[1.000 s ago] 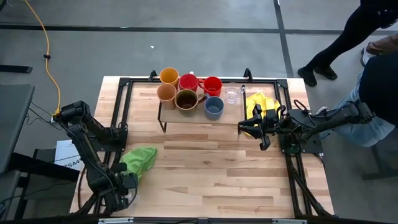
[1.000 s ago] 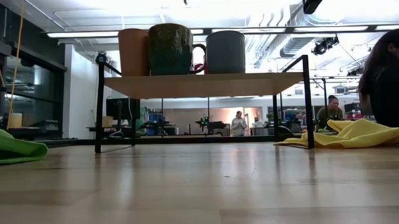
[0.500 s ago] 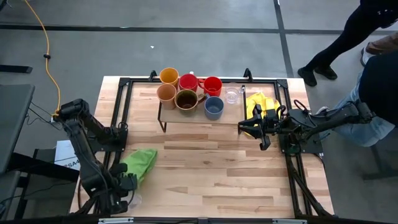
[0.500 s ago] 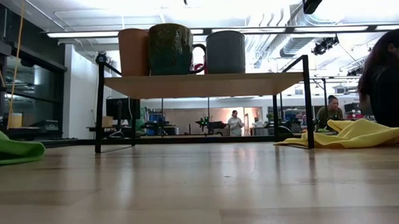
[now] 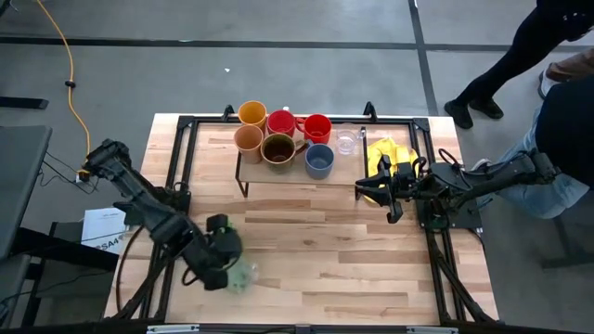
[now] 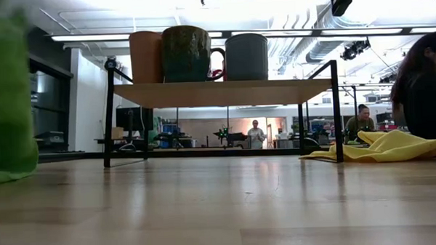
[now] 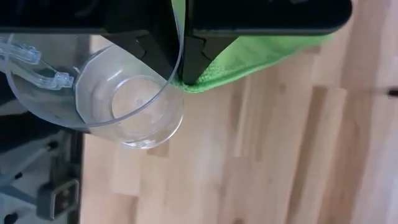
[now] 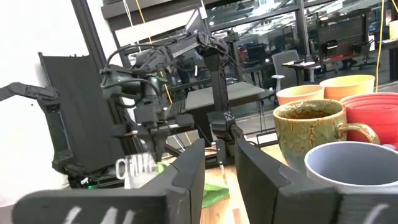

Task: Stack small to large cups/mugs on shelf
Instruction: Put the transparent mug on the shelf

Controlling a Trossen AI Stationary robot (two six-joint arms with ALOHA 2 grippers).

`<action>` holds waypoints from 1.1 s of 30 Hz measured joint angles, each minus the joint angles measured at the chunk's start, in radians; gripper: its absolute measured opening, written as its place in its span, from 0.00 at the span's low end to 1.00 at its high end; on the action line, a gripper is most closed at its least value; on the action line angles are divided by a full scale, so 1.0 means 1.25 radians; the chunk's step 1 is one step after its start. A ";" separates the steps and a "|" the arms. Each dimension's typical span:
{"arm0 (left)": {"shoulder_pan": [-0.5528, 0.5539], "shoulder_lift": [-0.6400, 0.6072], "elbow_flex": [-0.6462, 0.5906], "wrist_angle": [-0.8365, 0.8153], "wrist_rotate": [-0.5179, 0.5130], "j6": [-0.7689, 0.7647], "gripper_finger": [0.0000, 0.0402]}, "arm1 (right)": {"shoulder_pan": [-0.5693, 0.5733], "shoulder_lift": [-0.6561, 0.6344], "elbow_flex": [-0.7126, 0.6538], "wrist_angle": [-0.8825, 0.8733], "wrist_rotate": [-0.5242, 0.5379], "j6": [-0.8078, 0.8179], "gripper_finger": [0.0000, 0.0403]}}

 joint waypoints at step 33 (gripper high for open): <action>0.122 -0.220 -0.212 -0.336 0.069 -0.153 0.00 | 0.000 0.000 0.000 -0.001 0.014 -0.001 0.20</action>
